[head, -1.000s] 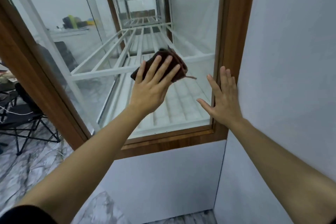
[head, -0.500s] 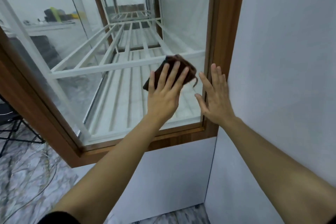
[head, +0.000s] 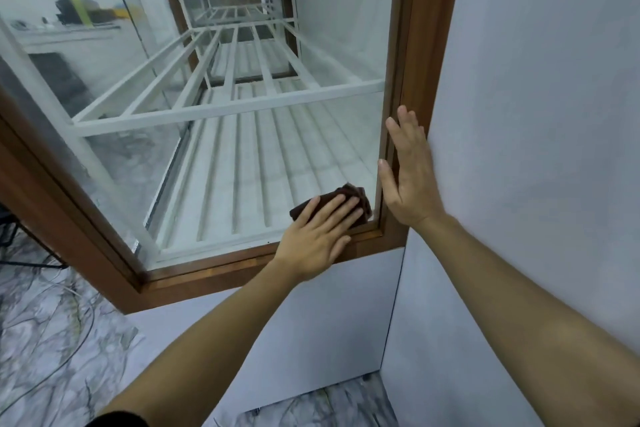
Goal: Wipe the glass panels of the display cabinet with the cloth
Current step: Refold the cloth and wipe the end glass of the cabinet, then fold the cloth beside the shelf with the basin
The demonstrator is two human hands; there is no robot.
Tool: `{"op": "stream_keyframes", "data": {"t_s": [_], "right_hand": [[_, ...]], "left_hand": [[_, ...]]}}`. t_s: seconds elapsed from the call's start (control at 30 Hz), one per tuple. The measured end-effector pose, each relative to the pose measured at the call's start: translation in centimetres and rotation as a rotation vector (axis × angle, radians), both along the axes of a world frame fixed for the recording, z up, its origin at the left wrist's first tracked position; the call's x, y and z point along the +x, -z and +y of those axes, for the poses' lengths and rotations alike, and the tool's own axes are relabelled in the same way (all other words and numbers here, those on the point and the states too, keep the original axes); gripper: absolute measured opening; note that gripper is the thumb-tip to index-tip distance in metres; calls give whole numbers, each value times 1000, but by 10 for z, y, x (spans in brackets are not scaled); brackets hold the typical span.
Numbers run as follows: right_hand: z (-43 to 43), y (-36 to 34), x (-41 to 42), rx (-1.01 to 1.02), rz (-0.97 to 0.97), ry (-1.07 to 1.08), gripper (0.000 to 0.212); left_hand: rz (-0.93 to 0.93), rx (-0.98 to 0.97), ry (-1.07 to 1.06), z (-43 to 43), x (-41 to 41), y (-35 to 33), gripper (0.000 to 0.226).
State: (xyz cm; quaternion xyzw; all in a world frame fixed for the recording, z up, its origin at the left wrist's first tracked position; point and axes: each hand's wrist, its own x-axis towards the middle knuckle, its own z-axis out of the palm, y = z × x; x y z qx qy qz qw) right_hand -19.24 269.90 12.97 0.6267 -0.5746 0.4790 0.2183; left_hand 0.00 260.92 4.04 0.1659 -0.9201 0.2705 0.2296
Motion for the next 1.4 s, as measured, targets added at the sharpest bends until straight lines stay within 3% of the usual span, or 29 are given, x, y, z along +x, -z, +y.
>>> {"op": "stream_keyframes", "data": {"t_s": [0.17,0.3,0.43,0.57,0.63,0.73,0.8,0.9,0.93,1.07,1.23,1.4], "right_hand": [[9,26,10,-31,10,134,31],[16,48,29,196,-127,5,29],[9,52,41,388,-349,57,36],[2,48,45,407,-271,104,13],[6,41,44,423,-306,41,12],[20,13,45,490,-521,-135,10],[30,-16,44,457,-663,-205,12],[42,-61,41,350,-780,-235,15],[46,-74,40,320,-790,-233,16],[57,-116,35,210,-807,-205,14],[65,-141,38,88,-830,-109,18],[73,-151,55,-35,-844,71,20]], "left_hand": [[172,138,161,-4,4,-10,44],[305,80,249,-8,2,-13,38],[520,372,41,11,-9,-22,26],[554,582,29,23,-9,-32,29],[623,758,-55,30,-9,-49,38],[652,890,-49,37,-9,-78,39],[690,1015,27,37,-8,-102,32],[772,1450,173,44,-7,-146,31],[772,1517,225,47,-7,-160,36],[721,1630,383,56,-10,-205,47],[675,1655,535,47,-26,-230,41],[504,1720,727,29,-40,-241,38]]}}
